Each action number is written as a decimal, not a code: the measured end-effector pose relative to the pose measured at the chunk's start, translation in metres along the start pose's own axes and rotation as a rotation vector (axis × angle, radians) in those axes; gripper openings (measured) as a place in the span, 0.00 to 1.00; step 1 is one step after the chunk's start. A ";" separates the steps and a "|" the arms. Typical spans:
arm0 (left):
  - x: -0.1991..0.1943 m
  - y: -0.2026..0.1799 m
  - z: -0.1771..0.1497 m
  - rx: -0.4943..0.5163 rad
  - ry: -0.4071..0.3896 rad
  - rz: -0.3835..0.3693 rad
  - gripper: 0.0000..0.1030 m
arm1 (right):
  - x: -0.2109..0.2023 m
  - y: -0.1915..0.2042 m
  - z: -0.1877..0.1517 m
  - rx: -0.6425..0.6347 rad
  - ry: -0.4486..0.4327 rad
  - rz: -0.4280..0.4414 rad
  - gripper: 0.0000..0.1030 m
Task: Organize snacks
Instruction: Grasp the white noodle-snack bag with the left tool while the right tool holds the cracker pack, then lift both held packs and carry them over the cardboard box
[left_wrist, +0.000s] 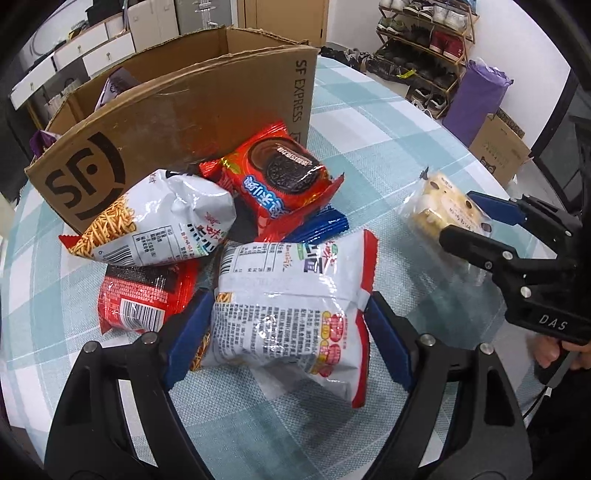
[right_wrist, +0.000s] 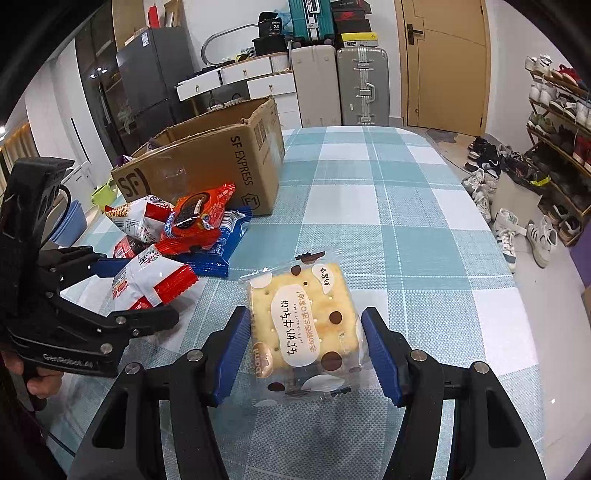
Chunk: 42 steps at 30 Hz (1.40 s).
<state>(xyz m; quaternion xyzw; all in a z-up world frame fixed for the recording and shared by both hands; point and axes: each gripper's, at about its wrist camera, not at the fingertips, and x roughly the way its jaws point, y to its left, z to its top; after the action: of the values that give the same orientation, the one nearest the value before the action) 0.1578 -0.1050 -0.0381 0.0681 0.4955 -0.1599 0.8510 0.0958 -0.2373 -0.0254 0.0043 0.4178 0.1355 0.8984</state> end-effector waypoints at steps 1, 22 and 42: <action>0.001 0.000 0.000 0.001 0.000 0.009 0.69 | 0.000 0.000 0.000 0.000 -0.002 0.000 0.61; -0.053 0.020 -0.022 -0.097 -0.123 -0.029 0.55 | -0.025 0.016 0.007 -0.007 -0.071 0.057 0.61; -0.146 0.056 -0.024 -0.202 -0.285 0.036 0.55 | -0.058 0.039 0.044 -0.041 -0.187 0.144 0.61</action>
<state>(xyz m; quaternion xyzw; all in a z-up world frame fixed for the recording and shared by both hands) 0.0902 -0.0163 0.0738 -0.0320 0.3819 -0.1020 0.9180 0.0837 -0.2092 0.0510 0.0287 0.3278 0.2069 0.9214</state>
